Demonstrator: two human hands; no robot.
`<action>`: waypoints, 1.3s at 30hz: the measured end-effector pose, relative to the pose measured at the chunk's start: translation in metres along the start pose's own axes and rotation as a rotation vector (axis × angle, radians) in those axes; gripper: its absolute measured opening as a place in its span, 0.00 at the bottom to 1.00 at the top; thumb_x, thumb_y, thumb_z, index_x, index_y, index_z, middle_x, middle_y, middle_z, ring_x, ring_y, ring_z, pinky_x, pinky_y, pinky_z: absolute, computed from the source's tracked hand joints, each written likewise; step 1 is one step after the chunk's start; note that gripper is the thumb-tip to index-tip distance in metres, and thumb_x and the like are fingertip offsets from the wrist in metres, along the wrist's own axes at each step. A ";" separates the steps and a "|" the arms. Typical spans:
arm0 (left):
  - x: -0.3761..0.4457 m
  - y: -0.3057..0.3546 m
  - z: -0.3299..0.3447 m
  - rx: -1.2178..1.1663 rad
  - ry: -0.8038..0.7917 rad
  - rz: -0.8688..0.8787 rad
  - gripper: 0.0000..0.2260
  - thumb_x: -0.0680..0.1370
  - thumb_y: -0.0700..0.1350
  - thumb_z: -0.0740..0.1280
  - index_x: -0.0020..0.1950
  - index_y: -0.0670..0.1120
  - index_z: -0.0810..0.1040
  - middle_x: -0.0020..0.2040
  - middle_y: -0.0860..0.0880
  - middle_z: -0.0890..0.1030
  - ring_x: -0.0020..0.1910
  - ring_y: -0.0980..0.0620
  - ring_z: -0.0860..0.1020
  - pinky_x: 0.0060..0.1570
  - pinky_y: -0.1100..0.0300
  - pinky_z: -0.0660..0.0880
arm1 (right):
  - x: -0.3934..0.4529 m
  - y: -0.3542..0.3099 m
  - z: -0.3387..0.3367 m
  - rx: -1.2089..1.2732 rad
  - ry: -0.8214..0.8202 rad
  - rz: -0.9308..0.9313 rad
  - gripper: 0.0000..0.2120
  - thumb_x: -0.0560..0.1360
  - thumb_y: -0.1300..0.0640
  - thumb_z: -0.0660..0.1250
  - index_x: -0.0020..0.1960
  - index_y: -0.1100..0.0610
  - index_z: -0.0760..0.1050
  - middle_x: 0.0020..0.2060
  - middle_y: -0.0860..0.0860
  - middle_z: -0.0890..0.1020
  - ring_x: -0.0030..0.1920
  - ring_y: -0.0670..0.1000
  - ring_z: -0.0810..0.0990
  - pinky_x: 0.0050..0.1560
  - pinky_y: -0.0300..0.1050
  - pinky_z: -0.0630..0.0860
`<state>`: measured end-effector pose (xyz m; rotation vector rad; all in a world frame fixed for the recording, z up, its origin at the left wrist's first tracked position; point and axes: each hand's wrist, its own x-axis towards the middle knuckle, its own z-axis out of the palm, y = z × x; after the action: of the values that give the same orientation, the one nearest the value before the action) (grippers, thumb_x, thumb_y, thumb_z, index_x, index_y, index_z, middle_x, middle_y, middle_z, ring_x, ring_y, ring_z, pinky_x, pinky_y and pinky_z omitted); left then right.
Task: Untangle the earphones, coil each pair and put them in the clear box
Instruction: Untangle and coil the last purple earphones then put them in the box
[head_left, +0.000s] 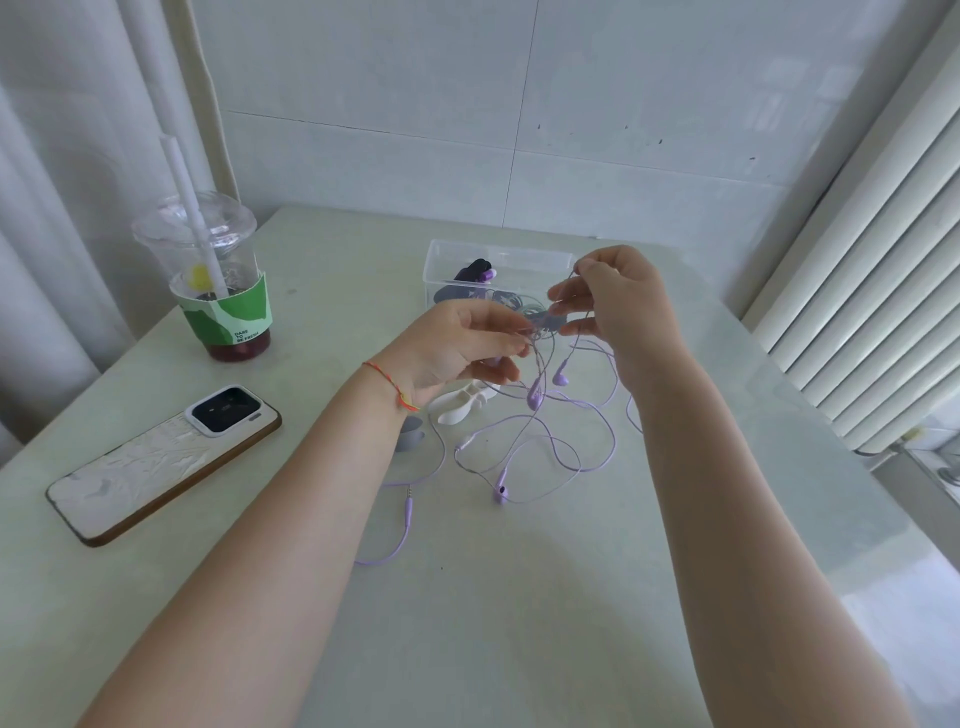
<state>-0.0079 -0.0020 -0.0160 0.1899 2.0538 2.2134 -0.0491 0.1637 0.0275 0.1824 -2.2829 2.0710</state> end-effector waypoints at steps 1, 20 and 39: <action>0.001 0.000 -0.001 0.005 0.031 -0.001 0.05 0.77 0.34 0.68 0.49 0.43 0.80 0.37 0.48 0.82 0.31 0.51 0.80 0.40 0.59 0.80 | 0.002 0.002 0.000 -0.008 0.019 0.000 0.05 0.78 0.63 0.57 0.49 0.58 0.71 0.36 0.54 0.82 0.35 0.52 0.81 0.35 0.45 0.77; 0.001 0.008 -0.002 -0.085 0.122 0.000 0.08 0.79 0.41 0.67 0.40 0.42 0.78 0.33 0.46 0.80 0.27 0.50 0.78 0.28 0.62 0.75 | -0.006 0.006 0.003 -0.363 -0.289 -0.034 0.03 0.76 0.62 0.66 0.45 0.61 0.76 0.26 0.50 0.74 0.25 0.49 0.68 0.28 0.43 0.69; 0.006 0.005 0.003 -0.383 0.210 -0.121 0.07 0.78 0.35 0.64 0.42 0.36 0.79 0.34 0.43 0.83 0.32 0.51 0.83 0.35 0.64 0.80 | -0.010 0.009 0.013 -0.641 -0.249 -0.296 0.05 0.71 0.57 0.73 0.43 0.55 0.78 0.38 0.53 0.83 0.38 0.51 0.80 0.40 0.43 0.76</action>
<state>-0.0132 0.0015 -0.0106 -0.2040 1.6269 2.5811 -0.0399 0.1519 0.0162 0.7151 -2.7173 1.1620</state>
